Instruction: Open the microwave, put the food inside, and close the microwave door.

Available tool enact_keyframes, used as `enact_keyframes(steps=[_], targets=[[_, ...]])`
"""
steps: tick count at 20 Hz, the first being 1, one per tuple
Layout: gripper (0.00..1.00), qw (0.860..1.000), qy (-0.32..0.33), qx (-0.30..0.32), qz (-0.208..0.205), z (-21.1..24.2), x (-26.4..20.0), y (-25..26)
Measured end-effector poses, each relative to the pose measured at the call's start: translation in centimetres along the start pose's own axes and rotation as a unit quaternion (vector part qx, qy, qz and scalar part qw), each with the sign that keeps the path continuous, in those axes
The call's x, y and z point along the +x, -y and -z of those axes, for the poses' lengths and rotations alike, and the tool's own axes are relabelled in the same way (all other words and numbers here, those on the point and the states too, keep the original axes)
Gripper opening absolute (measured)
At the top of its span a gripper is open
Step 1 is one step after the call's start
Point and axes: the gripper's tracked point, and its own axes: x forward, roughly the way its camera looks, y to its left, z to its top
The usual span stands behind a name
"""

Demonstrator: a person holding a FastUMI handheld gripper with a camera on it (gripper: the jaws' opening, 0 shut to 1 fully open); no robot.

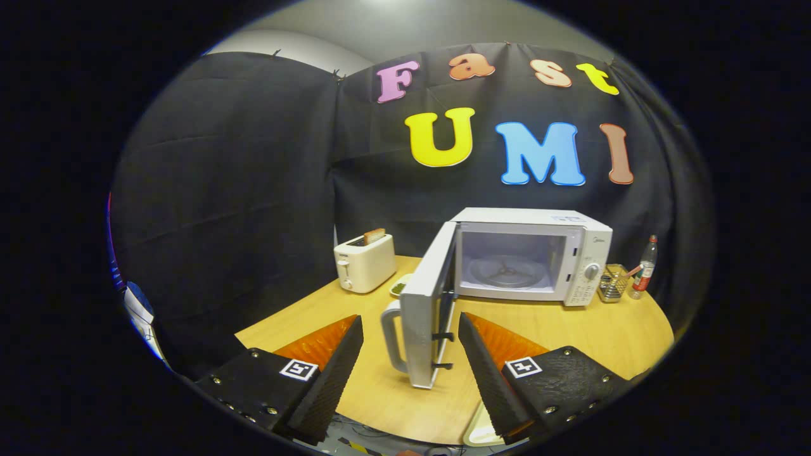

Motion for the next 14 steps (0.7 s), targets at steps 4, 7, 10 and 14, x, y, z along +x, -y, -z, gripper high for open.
enact_keyframes(steps=[4, 7, 10, 14], targets=[[0.92, 0.996, -0.043, 0.011, 0.072, 4.0, -0.1, 6.8], [0.92, 0.990, -0.096, 0.015, 0.104, 8.3, -0.3, 10.2], [0.98, 0.982, -0.140, 0.013, 0.123, 12.1, -0.6, 12.4], [0.98, 0.972, -0.193, 0.031, 0.131, 16.6, -0.7, 13.5]])
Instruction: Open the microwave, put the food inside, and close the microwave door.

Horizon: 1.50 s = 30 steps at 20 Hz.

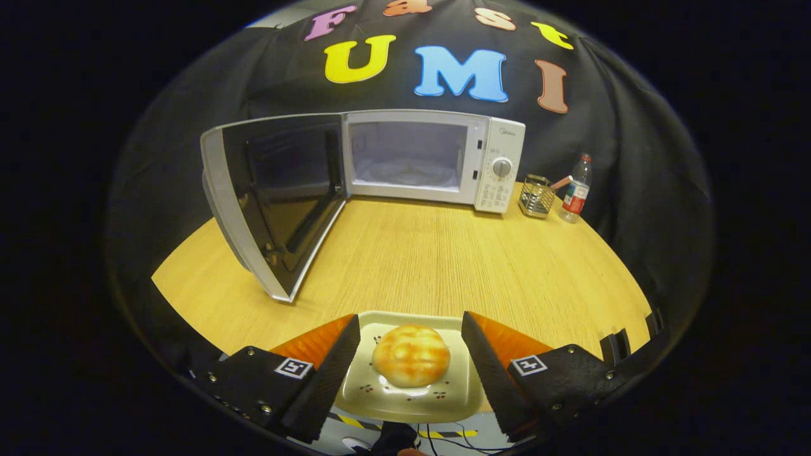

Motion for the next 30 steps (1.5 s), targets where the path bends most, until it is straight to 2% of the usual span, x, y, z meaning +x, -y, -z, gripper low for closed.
enact_keyframes(steps=[7, 9, 12, 15, 23, 30], targets=[[0.98, 0.998, -0.064, 0.014, -0.005, 3.4, 1.9, 0.0], [0.93, 0.997, -0.074, 0.019, -0.009, 3.7, 2.2, -0.2], [0.91, 0.996, -0.084, 0.013, -0.017, 4.0, 2.4, -0.4], [0.80, 0.996, -0.082, 0.003, -0.033, 3.6, 2.4, -0.5], [0.79, 0.997, -0.007, 0.043, -0.056, -5.8, 3.1, -0.8], [0.79, 0.992, 0.053, 0.078, -0.082, -14.2, 7.5, -0.9]])
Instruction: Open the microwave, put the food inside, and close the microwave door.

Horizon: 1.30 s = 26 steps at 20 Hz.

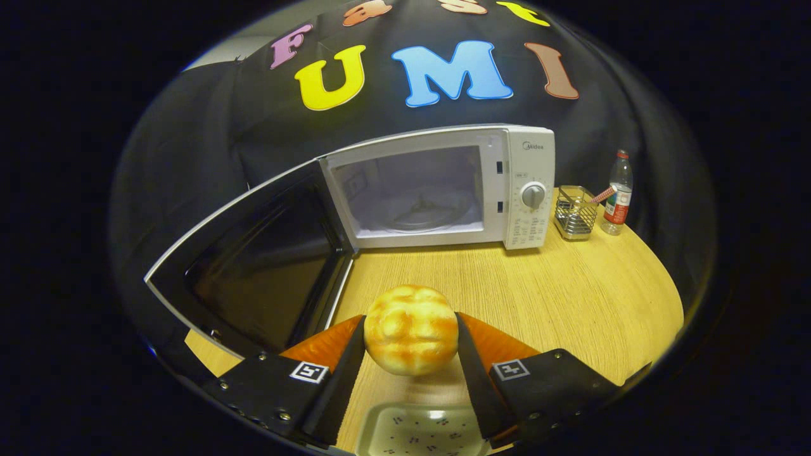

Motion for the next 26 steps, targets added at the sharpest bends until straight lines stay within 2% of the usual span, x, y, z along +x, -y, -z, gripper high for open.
enact_keyframes(steps=[7, 13, 17, 26], targets=[[0.79, 0.996, 0.045, 0.071, -0.030, -5.3, 7.2, -0.2], [0.79, 0.985, 0.077, 0.144, -0.051, -8.0, 13.5, -0.3], [0.79, 0.981, 0.085, 0.168, -0.052, -9.2, 17.6, -0.1], [0.79, 0.971, 0.108, 0.211, -0.015, -11.2, 24.5, 1.2]])
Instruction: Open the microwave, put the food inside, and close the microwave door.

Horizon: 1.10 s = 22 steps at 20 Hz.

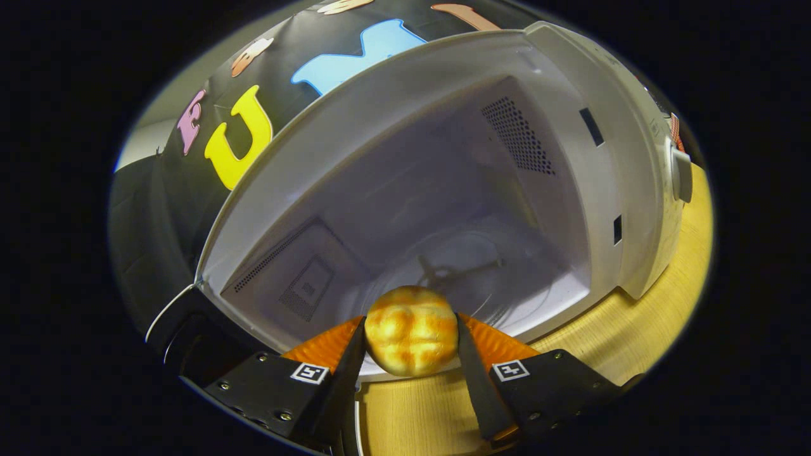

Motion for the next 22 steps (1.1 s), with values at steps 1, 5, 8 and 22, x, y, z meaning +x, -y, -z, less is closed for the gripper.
enact_keyframes(steps=[1, 5, 8, 22], targets=[[0.79, 1.000, 0.005, 0.000, 0.007, -0.2, 0.5, 0.2], [0.84, 0.999, 0.018, -0.010, 0.033, -0.5, 1.7, 0.9], [0.94, 0.998, 0.034, -0.026, 0.048, -1.4, 1.1, 1.1], [0.97, 0.986, 0.072, -0.150, -0.007, -3.3, -17.9, -4.1]])
